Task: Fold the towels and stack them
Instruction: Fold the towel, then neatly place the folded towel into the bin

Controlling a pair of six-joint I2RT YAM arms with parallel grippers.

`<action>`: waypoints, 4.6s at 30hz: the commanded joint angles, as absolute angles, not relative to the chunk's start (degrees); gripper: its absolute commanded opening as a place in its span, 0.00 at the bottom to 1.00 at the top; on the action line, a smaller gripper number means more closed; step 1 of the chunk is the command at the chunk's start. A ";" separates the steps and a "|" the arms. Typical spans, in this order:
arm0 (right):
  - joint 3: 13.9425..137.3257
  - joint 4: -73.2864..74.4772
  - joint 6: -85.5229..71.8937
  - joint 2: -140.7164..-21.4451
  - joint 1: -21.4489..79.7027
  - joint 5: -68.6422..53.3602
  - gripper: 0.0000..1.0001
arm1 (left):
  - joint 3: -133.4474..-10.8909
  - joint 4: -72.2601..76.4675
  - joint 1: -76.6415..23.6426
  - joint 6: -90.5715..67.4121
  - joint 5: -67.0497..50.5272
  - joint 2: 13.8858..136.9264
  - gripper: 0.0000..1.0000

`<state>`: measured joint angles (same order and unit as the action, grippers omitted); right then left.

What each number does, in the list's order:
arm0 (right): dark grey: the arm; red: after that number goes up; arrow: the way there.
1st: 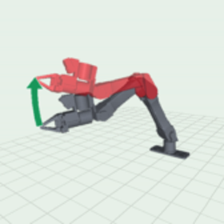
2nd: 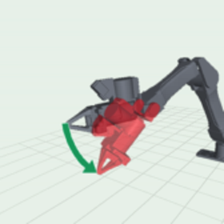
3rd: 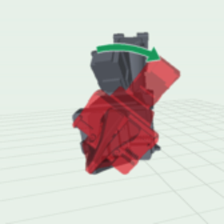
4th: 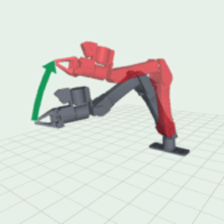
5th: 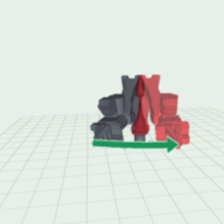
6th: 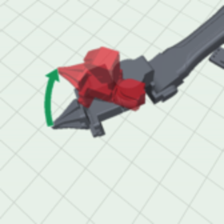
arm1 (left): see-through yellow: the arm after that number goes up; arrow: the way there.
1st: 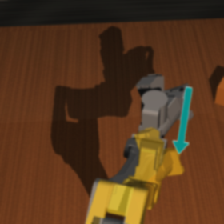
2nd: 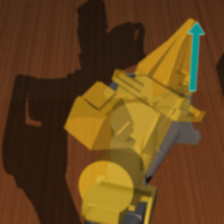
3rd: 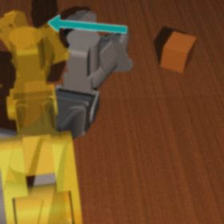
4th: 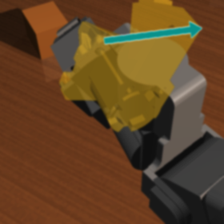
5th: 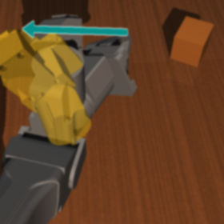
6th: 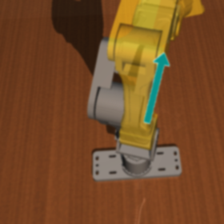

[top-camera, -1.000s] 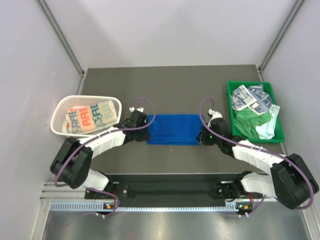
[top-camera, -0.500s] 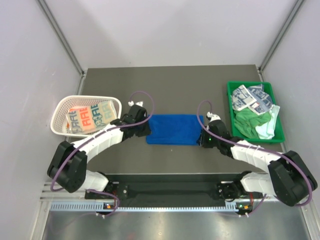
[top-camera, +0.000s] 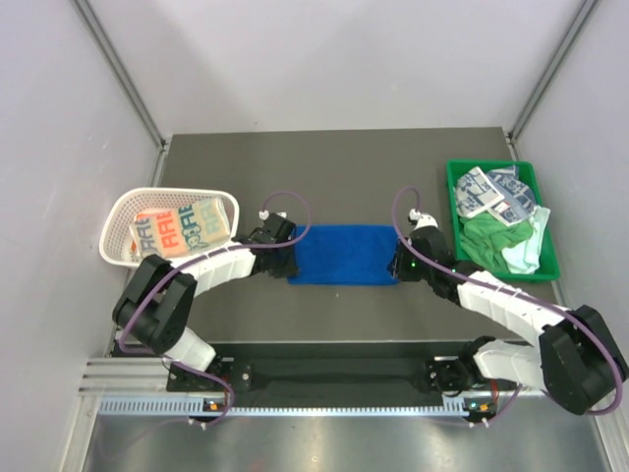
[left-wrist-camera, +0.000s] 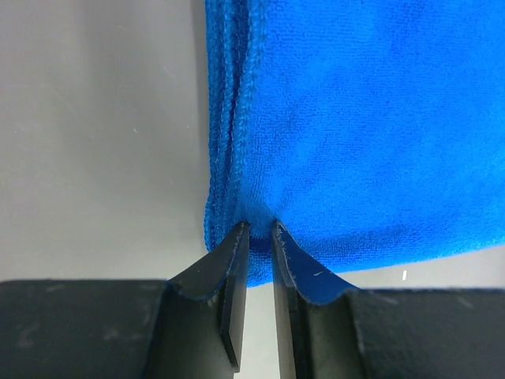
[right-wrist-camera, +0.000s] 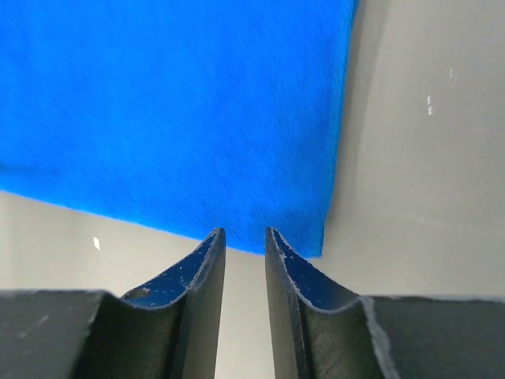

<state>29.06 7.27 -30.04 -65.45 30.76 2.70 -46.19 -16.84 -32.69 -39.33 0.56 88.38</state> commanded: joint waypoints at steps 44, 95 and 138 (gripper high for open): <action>30.15 -4.48 -29.44 -79.19 30.32 -1.67 0.27 | -54.32 -18.37 -25.40 -36.30 -8.00 100.81 0.70; 35.33 -0.35 -26.81 -72.77 30.59 -8.53 0.28 | -79.02 -49.07 -18.81 -24.53 55.28 87.20 0.00; 37.53 -0.35 -26.02 -76.99 33.40 -7.82 0.27 | -68.11 -19.69 16.34 -15.20 37.27 88.24 0.00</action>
